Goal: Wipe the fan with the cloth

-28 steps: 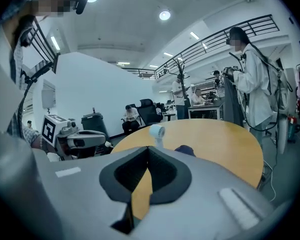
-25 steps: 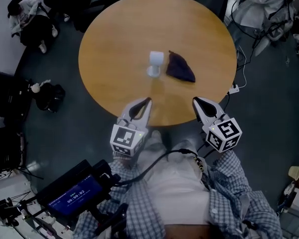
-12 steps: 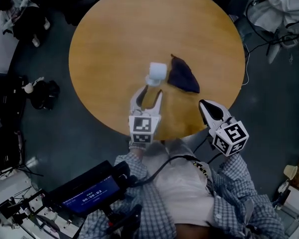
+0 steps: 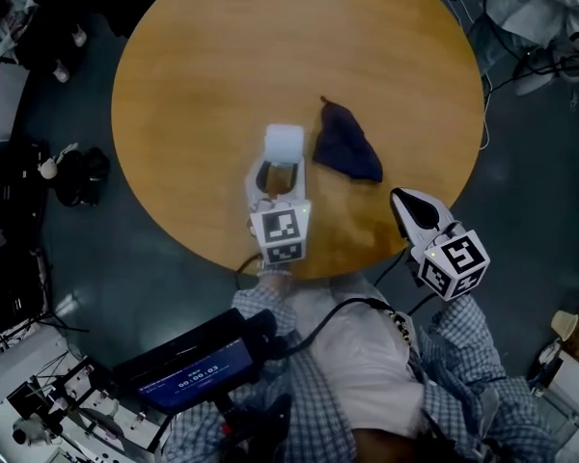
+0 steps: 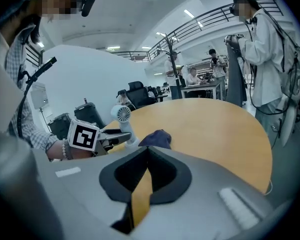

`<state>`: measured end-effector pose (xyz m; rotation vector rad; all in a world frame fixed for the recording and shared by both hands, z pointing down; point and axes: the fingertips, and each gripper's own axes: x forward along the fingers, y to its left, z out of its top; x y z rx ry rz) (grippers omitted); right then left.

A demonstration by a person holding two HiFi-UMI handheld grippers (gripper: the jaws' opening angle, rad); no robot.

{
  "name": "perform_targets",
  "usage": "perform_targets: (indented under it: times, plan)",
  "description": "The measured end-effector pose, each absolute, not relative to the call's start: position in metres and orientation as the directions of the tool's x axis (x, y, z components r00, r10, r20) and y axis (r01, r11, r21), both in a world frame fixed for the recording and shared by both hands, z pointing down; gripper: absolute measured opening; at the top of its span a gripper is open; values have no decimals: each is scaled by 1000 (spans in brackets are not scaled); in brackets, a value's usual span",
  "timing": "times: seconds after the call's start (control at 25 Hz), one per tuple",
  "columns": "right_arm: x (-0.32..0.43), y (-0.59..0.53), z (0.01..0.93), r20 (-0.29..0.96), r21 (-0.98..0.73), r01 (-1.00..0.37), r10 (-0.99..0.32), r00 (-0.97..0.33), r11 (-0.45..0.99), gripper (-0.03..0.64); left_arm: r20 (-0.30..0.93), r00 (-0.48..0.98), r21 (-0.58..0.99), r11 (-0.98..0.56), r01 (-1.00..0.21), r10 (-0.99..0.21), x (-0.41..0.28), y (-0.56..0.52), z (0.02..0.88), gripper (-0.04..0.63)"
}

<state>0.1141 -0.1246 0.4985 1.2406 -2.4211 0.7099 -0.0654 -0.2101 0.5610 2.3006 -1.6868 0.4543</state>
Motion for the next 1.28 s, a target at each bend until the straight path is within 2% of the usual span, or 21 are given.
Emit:
perform_targets:
  times: [0.16,0.52,0.76,0.88,1.08,1.12,1.16,1.28]
  plan:
    - [121,-126,505,503,-289,-819,-650,-570,496,3,389,266,8,-286,-958,-882,-63,-212,562,133]
    - [117,-158,533,530,-237,-834,-654,-540,498,7,400,312,-10,-345,-939,-862,-62,-206,561,137]
    - [100,-209,574,607,-147,-816,-600,-521,559,177,411,365,-17,-407,-913,-835,-57,-201,557,137]
    - [86,-230,597,644,-129,-807,-571,-510,576,209,412,384,-11,-426,-905,-827,-55,-201,558,137]
    - [70,-233,610,649,-136,-778,-538,-537,613,187,386,422,4,-456,-890,-820,-51,-197,552,137]
    - [68,-232,610,646,-127,-768,-535,-544,627,166,377,428,8,-459,-888,-821,-51,-197,549,137]
    - [64,-230,610,642,-125,-758,-530,-554,641,106,369,433,10,-463,-886,-822,-51,-197,546,137]
    - [60,-228,603,620,-184,-754,-520,-587,631,77,350,450,11,-477,-879,-821,-51,-197,533,135]
